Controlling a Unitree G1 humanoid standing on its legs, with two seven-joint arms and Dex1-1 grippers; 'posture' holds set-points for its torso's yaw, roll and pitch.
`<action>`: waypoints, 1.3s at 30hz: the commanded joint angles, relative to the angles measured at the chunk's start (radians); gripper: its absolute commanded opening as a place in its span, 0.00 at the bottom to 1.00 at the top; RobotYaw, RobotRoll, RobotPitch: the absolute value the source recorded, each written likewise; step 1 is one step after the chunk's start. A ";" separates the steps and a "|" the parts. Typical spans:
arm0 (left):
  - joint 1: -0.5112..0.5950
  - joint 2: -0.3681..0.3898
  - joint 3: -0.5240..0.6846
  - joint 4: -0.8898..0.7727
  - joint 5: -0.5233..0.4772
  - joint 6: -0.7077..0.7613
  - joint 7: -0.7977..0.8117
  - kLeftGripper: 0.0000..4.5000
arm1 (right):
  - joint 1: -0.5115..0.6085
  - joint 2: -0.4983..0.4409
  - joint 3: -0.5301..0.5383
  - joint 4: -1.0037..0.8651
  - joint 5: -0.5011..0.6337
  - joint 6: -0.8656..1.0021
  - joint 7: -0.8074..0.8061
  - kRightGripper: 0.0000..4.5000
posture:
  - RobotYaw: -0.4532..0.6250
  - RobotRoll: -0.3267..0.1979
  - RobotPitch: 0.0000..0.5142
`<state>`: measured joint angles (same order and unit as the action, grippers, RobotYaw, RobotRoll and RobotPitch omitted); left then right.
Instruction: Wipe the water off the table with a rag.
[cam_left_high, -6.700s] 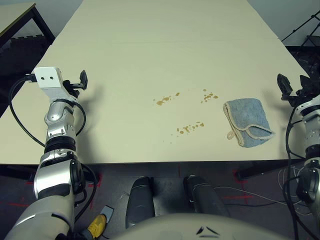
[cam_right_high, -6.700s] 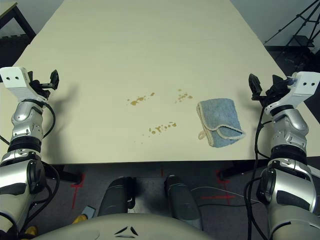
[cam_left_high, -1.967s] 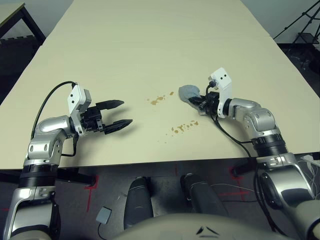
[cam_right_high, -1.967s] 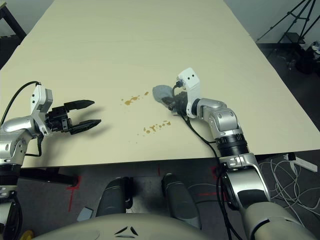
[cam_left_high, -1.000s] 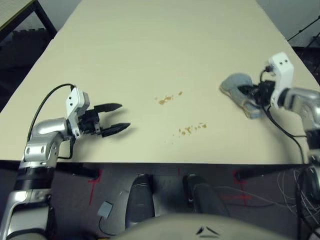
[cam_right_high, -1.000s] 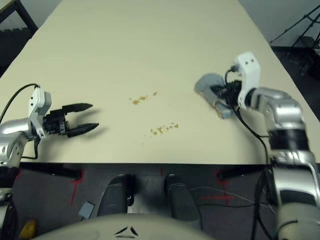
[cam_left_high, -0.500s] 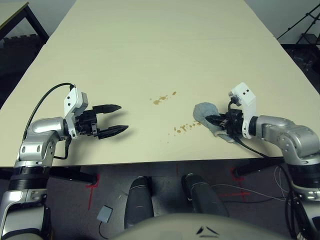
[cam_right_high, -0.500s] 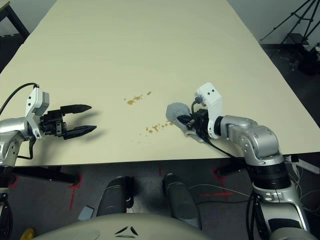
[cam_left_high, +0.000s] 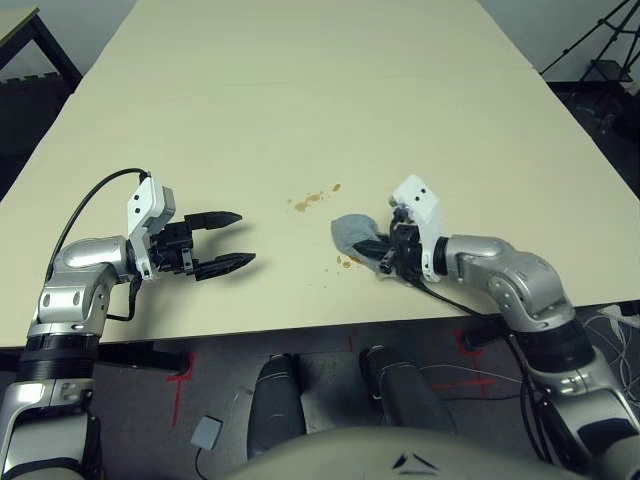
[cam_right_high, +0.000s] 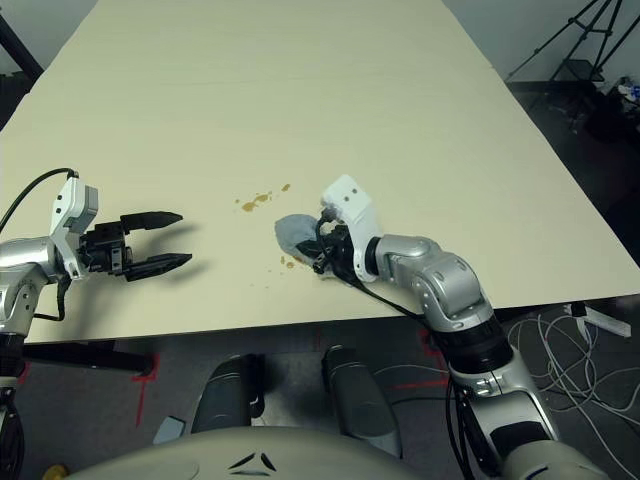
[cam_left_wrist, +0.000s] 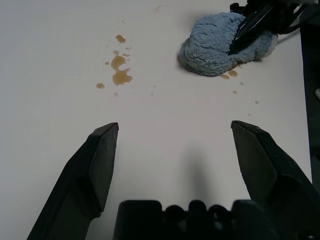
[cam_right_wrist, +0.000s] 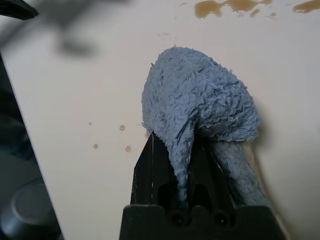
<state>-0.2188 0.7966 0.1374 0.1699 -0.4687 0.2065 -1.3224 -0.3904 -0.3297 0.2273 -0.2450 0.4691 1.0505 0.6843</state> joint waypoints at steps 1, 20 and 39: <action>0.012 0.006 -0.004 -0.013 0.006 0.005 -0.001 1.00 | 0.028 0.031 0.050 0.014 0.074 0.089 0.038 0.02 | 0.31 0.62 0.35; -0.019 -0.005 -0.035 0.000 0.015 0.010 -0.014 1.00 | 0.066 0.032 0.004 -0.025 0.103 0.126 -0.032 0.02 | 0.28 0.62 0.38; -0.074 -0.007 -0.047 0.073 0.029 -0.023 -0.024 1.00 | -0.154 -0.226 -0.369 0.335 0.104 -0.130 -0.068 0.02 | 0.26 0.62 0.36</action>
<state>-0.2974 0.7869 0.0954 0.2252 -0.4553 0.1899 -1.3370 -0.5162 -0.5694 -0.0938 0.0734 0.5632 0.9496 0.6371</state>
